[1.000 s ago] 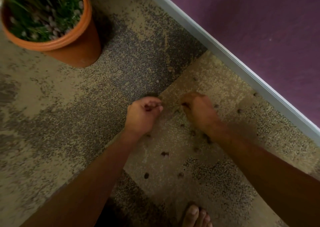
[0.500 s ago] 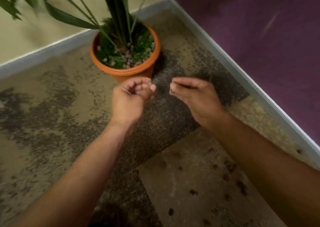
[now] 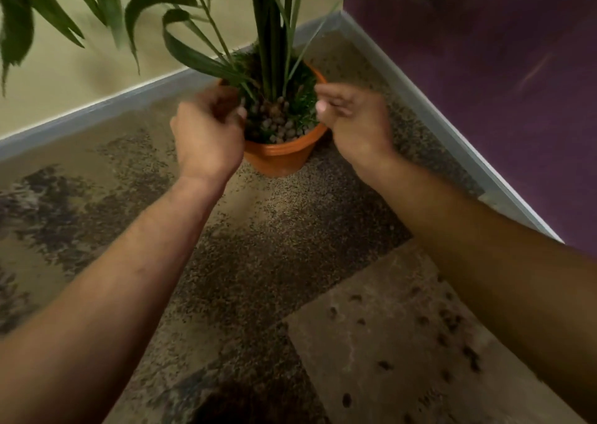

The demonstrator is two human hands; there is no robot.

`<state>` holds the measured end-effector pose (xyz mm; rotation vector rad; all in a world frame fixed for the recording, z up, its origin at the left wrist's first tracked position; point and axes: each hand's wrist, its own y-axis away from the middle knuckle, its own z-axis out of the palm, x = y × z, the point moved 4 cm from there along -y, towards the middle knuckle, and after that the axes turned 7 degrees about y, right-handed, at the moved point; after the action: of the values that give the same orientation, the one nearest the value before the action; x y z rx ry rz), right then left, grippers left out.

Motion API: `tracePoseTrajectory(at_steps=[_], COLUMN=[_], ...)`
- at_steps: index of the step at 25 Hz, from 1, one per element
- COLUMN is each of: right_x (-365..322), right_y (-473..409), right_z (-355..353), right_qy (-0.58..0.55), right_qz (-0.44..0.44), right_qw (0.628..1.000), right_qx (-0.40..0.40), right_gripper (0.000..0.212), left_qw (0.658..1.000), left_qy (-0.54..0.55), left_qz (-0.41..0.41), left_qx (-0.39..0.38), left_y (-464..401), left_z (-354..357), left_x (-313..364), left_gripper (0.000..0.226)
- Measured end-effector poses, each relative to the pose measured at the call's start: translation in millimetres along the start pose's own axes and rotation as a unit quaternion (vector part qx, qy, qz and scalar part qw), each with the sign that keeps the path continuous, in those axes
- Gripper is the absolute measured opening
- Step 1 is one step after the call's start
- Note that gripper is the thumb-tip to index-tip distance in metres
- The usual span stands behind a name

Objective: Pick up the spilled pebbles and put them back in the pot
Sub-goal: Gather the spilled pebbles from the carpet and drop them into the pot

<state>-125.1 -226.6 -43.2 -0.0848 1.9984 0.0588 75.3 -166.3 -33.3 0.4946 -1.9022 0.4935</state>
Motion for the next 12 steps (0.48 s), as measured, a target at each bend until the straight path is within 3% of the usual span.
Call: tracePoseTrajectory(at_steps=[2, 6, 9, 12], right_x=[20.3, 72.5, 119.7, 161.6], right_y=[12.7, 49.0, 82.9, 119.5], right_z=[-23.5, -73.3, -106.7, -134.5], right_qy=[-0.027, -0.025, 0.023, 0.093], right_qz=[0.008, 0.044, 0.093, 0.15], right_qw=[0.999, 0.993, 0.988, 0.98], right_qx=[0.039, 0.108, 0.122, 0.097], right_gripper=[0.021, 0.017, 0.014, 0.019], left_qw=[0.999, 0.993, 0.973, 0.926], left_qy=[0.041, 0.084, 0.035, -0.037], left_qz=[0.026, 0.035, 0.023, 0.035], left_qx=[0.007, -0.069, -0.226, -0.373], left_y=[26.7, 91.0, 140.7, 185.7], left_z=[0.3, 32.9, 82.6, 132.6], left_x=[-3.3, -21.2, -40.5, -51.6], left_gripper=[0.019, 0.013, 0.017, 0.025])
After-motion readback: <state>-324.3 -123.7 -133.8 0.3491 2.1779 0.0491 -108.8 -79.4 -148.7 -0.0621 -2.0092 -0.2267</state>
